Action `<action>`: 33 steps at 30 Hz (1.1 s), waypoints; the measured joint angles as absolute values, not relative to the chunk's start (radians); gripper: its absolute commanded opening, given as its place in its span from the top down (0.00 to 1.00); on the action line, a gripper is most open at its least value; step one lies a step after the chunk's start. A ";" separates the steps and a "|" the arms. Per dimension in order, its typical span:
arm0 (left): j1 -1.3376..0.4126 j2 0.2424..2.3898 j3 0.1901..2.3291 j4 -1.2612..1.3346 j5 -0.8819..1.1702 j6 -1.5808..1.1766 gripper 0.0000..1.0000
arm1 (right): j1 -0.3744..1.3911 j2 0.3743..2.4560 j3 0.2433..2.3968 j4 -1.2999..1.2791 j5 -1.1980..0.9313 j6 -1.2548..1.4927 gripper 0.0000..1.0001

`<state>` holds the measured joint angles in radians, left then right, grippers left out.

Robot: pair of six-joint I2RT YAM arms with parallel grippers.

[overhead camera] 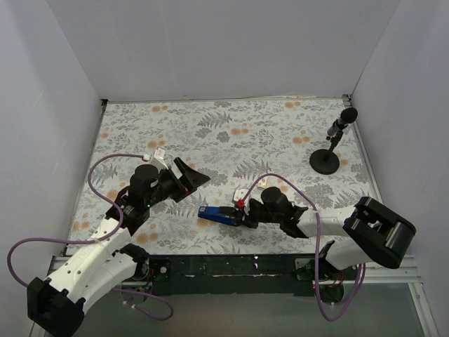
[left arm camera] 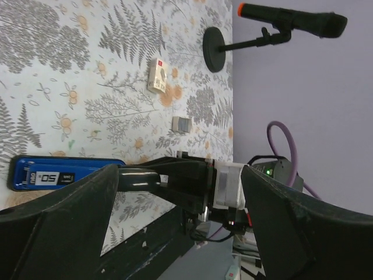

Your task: Load the staples into the stapler

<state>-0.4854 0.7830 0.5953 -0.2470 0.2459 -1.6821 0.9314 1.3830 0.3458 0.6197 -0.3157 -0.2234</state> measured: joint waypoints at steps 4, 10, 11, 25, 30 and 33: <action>-0.539 0.782 0.564 -0.194 0.267 -1.717 0.13 | 0.931 1.384 0.344 0.616 -0.311 -0.215 0.89; -0.570 0.796 0.539 -0.186 0.257 -1.738 0.09 | 0.931 1.381 0.349 0.600 -0.304 -0.205 0.42; -0.570 0.795 0.539 -0.186 0.244 -1.739 0.08 | 0.931 1.378 0.349 0.590 -0.297 -0.200 0.33; -0.565 0.805 0.664 -0.304 -0.010 -1.565 0.02 | 0.931 1.073 0.384 0.307 -0.154 -0.099 0.29; -0.565 0.725 0.666 -0.315 -0.119 -1.412 0.02 | 0.931 1.105 0.499 0.237 -0.124 -0.018 0.30; -0.565 0.662 0.656 -0.306 -0.171 -1.336 0.02 | 0.931 1.132 0.527 0.228 -0.093 0.017 0.30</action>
